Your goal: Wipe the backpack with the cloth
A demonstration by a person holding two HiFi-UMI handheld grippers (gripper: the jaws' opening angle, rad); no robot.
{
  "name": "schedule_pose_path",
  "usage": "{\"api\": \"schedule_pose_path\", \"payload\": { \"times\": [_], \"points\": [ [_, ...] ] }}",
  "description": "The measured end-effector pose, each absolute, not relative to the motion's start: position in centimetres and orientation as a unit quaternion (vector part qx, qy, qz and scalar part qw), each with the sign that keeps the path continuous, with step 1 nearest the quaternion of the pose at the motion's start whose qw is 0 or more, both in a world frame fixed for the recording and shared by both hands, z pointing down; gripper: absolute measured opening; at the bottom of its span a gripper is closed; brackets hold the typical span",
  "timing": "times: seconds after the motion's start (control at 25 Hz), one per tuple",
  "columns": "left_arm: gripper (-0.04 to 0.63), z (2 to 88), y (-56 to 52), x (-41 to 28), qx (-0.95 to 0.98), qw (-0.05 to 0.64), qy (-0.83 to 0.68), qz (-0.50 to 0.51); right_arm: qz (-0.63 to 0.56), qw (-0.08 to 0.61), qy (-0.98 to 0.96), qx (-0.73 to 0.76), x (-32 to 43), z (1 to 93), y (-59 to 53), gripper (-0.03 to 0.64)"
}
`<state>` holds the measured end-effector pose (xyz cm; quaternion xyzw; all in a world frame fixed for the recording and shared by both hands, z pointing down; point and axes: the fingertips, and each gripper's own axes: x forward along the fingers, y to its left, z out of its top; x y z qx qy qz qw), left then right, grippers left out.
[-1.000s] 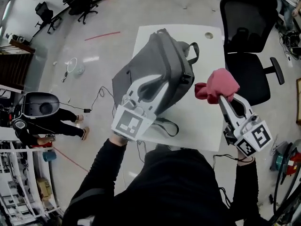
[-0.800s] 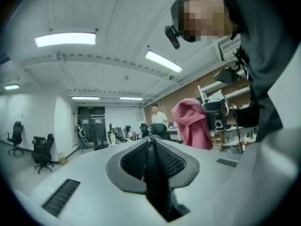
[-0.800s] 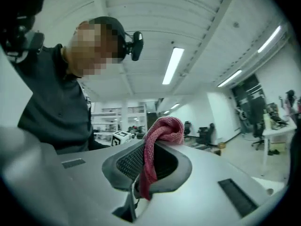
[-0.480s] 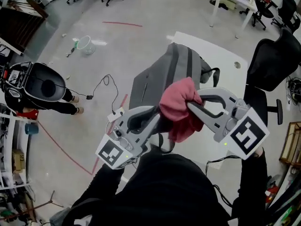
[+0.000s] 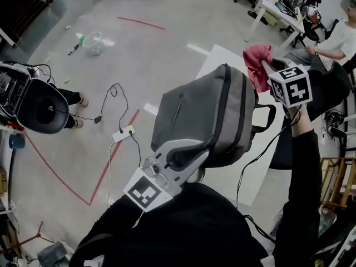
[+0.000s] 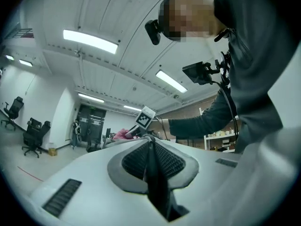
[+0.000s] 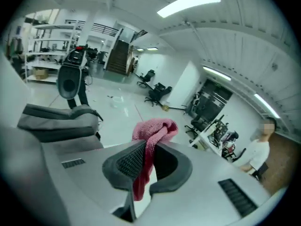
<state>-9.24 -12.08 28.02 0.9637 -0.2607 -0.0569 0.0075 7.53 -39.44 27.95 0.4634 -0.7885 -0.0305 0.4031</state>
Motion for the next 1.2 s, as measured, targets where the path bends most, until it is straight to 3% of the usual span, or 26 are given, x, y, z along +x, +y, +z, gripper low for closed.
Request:
{"api": "schedule_pose_path", "payload": {
  "times": [0.16, 0.32, 0.56, 0.76, 1.04, 1.2],
  "points": [
    [0.057, 27.5, -11.9, -9.7, 0.970, 0.000, -0.239, -0.052, -0.086, 0.392, -0.837, 0.373, 3.9, 25.9, -36.0, 0.038],
    [0.057, 27.6, -10.6, -11.0, 0.972, 0.002, -0.229, -0.052, -0.129, 0.459, -0.858, 0.192, -2.8, 26.7, -25.7, 0.038],
    [0.057, 28.5, -11.6, -8.7, 0.976, -0.004, -0.215, -0.032, -0.098, 0.482, -0.867, 0.078, -3.2, 28.2, -17.3, 0.038],
    [0.057, 28.4, -10.7, -6.9, 0.979, -0.024, -0.204, -0.015, -0.036, 0.417, -0.908, 0.013, -3.4, 26.8, -10.6, 0.038],
    [0.057, 29.5, -9.0, -3.3, 0.980, -0.041, -0.195, 0.005, 0.048, 0.270, -0.950, -0.147, -1.2, 25.7, -0.5, 0.037],
    [0.057, 30.5, -7.8, -1.5, 0.983, -0.038, -0.179, 0.031, 0.106, 0.182, -0.976, -0.061, 2.7, 24.1, -3.0, 0.037]
  ]
}}
